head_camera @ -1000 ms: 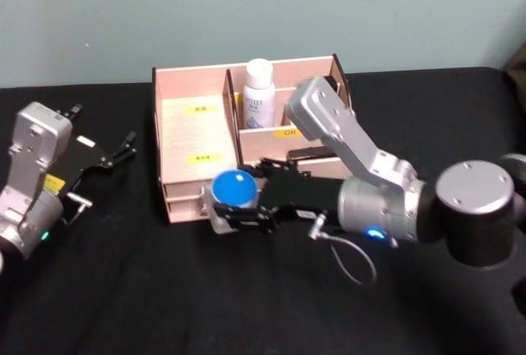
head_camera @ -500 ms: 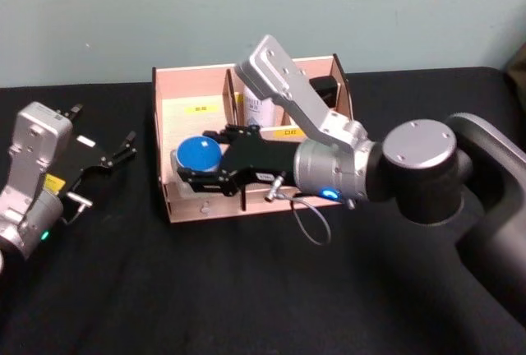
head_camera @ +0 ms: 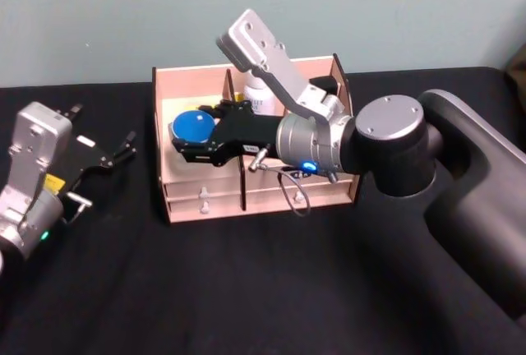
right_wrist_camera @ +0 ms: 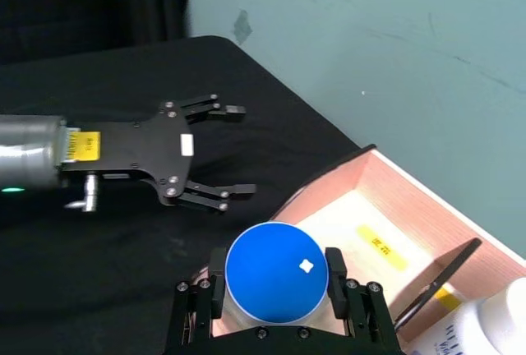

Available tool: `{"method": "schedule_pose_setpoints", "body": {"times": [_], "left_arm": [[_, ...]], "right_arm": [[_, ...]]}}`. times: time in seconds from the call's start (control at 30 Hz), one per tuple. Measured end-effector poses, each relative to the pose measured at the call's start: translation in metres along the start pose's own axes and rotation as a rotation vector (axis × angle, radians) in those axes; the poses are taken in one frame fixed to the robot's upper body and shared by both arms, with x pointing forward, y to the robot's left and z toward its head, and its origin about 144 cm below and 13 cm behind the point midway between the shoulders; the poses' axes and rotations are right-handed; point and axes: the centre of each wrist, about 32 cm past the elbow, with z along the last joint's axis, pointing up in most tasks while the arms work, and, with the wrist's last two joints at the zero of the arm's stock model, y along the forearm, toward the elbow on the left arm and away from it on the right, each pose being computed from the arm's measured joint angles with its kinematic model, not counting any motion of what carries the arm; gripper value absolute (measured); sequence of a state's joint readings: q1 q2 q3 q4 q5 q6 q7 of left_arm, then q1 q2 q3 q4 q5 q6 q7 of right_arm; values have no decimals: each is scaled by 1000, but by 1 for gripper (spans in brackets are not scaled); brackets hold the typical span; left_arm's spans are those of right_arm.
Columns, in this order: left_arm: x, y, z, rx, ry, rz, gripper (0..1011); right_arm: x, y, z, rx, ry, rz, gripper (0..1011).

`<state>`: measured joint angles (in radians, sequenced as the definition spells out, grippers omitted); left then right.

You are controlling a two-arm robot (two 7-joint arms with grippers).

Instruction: Pick up the facial cleanser and watermelon frost from the table and place them into the tiered storage box.

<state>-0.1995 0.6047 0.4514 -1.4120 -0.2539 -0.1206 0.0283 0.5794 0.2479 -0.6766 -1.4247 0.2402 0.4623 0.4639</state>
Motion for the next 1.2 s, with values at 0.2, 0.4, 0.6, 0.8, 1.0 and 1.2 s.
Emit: {"method": "schedule_pose_setpoints", "body": {"times": [0.2, 0.4, 0.6, 0.8, 1.0, 1.2], "left_arm": [[0, 0, 0, 0, 0, 0, 1009], [0, 0, 0, 0, 0, 0, 1010], [0, 0, 0, 0, 0, 0, 1010], [0, 0, 0, 0, 0, 0, 1010], [0, 0, 0, 0, 0, 0, 1009], [0, 0, 0, 0, 0, 0, 1010]], "right_arm": [[6, 7, 0, -13, 4, -26, 728], [9, 12, -2, -22, 8, -41, 728], [11, 15, -4, -27, 7, -48, 728], [12, 17, -7, -33, 10, -54, 728], [12, 17, -7, -35, 10, -55, 728], [12, 17, -7, -35, 11, -53, 743]]}}
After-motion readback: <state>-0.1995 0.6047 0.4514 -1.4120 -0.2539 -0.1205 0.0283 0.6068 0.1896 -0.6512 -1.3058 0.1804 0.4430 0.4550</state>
